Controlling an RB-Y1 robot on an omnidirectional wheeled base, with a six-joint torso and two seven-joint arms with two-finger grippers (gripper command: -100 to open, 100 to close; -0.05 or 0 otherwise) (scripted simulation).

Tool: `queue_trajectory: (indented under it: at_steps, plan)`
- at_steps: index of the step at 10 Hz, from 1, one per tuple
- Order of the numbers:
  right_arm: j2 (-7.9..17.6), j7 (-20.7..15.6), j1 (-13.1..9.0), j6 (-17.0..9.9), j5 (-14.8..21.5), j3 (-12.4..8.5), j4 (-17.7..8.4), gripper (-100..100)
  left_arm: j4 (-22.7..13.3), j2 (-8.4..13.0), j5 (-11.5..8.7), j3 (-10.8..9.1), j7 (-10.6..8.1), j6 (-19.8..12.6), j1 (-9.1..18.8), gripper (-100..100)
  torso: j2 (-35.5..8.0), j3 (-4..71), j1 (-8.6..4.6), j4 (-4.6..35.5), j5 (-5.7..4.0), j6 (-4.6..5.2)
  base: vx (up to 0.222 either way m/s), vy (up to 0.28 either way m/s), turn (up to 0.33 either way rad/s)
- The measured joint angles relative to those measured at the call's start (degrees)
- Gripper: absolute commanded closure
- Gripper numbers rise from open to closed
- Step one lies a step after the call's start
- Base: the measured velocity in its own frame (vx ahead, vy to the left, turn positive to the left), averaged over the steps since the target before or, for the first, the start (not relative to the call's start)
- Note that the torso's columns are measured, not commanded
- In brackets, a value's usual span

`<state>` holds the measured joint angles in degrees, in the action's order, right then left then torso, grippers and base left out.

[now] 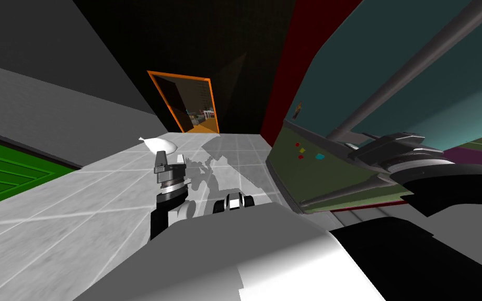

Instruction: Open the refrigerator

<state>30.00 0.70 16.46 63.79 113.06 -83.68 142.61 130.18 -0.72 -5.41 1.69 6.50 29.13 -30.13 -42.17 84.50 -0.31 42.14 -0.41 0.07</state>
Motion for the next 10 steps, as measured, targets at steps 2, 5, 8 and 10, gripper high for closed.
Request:
queue_trajectory:
  at_steps: [2,5,8,10]
  plan:
    - [-0.26,0.06,0.0,-0.01,0.58,-0.33,0.02,100,0.0,0.01,0.0,-0.01,0.0,0.0,0.01,0,-0.37,-0.14,-0.34,0.16,0.09,0.0,0.097,0.131,0.027]
    - [-1.0,0.75,-0.03,1.02,3.92,-2.6,0.64,100,0.01,0.0,0.0,0.0,0.0,0.0,-0.01,0,0.62,0.59,0.21,-0.21,0.26,-0.35,0.264,0.249,0.031]
    - [-1.9,1.39,-0.05,2.38,7.4,-4.73,0.94,100,0.01,0.0,0.0,0.0,0.0,0.0,0.0,0,0.26,0.42,-0.25,-0.05,0.25,-0.31,0.22,0.277,0.058]
    - [-2.68,1.94,-0.19,3.1,10.3,-6.48,1.61,100,0.01,0.0,0.0,0.0,0.0,0.0,-0.01,0,0.26,0.24,0.02,-0.04,0.11,-0.13,0.269,0.264,0.044]
